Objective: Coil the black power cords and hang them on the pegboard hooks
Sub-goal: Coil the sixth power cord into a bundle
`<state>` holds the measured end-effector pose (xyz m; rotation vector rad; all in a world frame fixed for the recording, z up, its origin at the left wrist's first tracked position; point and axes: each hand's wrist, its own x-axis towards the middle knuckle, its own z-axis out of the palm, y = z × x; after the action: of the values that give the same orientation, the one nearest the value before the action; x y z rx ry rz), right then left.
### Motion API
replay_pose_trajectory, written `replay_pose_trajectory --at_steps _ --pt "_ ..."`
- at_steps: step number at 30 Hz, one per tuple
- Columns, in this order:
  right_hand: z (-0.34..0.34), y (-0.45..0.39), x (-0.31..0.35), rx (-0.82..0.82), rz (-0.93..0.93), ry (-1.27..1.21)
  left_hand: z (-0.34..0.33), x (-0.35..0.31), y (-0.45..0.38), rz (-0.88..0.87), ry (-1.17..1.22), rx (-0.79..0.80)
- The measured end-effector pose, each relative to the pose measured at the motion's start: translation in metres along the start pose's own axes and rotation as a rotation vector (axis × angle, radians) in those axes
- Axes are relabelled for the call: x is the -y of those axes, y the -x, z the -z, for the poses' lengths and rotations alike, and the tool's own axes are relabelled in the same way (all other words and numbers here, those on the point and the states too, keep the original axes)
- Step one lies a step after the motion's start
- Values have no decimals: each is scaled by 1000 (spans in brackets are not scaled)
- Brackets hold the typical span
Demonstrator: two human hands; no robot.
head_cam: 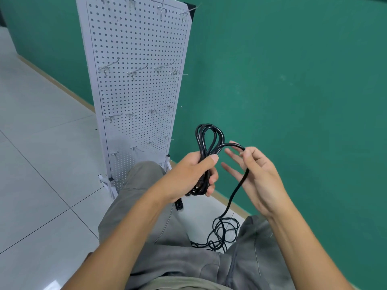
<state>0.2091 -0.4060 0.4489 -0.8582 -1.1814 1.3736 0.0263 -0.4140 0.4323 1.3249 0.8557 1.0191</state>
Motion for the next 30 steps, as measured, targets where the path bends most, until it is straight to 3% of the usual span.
replay_pose_trajectory --at_steps 4,10,17,24,30 --pt "-21 -5 18 -19 3 9 -7 1 0 -8 -107 52" --pt "-39 -10 24 -56 -74 47 -9 3 -4 -76 -345 8" --pt "-47 -18 23 -14 -155 160 -6 4 -1 -37 -112 157" --pt "-49 -22 25 99 -84 -27 -18 10 1 -32 174 287" --pt "-44 -20 26 66 -149 -160 -25 14 1 -13 360 332"
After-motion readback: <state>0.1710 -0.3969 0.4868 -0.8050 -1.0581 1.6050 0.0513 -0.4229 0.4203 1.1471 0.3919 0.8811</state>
